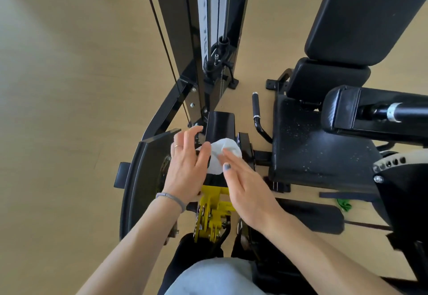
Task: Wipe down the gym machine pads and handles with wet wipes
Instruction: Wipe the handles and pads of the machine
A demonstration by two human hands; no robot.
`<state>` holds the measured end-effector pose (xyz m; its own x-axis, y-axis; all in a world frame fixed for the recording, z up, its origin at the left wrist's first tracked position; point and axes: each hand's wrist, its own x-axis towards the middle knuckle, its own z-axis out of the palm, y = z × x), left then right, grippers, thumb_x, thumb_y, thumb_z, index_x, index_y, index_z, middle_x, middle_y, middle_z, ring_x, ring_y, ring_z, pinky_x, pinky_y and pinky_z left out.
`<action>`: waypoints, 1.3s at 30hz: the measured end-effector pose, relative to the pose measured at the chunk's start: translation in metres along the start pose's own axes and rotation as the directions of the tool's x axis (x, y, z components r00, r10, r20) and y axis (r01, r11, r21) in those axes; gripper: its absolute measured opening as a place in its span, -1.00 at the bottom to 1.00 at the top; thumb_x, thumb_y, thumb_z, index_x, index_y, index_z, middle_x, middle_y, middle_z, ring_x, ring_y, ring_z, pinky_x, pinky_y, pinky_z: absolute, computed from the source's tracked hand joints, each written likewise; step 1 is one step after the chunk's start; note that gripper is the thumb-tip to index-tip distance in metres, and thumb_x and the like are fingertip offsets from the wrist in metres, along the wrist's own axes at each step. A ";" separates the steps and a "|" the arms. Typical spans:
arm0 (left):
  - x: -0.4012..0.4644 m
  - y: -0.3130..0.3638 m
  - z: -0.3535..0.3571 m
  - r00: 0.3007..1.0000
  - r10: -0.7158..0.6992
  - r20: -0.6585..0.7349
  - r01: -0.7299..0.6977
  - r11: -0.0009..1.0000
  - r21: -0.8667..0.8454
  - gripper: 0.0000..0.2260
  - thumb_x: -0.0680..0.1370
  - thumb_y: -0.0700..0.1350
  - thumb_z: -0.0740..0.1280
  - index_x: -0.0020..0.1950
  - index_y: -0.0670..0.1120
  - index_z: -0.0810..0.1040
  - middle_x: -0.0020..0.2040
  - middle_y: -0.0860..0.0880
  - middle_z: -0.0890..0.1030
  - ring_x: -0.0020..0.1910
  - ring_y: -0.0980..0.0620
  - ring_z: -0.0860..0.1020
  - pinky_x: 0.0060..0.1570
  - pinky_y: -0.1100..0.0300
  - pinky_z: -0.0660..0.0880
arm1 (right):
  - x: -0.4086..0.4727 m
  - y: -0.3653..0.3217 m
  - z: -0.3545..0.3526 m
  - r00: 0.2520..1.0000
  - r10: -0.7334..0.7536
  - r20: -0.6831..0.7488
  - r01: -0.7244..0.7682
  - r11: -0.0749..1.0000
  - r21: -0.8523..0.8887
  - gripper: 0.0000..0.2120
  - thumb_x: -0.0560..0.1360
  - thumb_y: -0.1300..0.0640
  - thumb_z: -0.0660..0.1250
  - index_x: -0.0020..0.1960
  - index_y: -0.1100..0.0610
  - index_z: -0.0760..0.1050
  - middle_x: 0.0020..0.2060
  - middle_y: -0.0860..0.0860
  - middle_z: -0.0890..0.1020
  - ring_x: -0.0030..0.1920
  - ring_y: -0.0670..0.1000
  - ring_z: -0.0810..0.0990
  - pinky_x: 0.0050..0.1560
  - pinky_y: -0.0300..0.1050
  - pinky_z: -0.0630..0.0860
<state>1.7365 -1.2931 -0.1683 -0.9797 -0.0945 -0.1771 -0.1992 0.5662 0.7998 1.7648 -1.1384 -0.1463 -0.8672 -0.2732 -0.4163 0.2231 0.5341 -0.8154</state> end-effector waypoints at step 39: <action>-0.059 -0.055 0.082 0.965 0.263 -0.013 -0.237 0.888 0.394 -0.86 0.44 -0.35 0.47 -0.13 -0.16 0.57 -0.10 -0.06 0.51 -0.18 0.00 0.52 -0.35 0.09 0.57 | 0.003 0.023 0.035 0.866 0.481 0.138 -0.426 0.562 0.709 -0.65 0.71 -0.12 0.00 -0.03 -0.02 0.49 -0.17 -0.10 0.53 -0.25 -0.23 0.57 -0.45 -0.48 0.42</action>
<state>1.8078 -1.2514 -0.2490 -0.9978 0.0471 0.0474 0.0651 0.8477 0.5265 1.7828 -1.1544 -0.1806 -0.5816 -0.0901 -0.8085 0.8104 -0.1509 -0.5661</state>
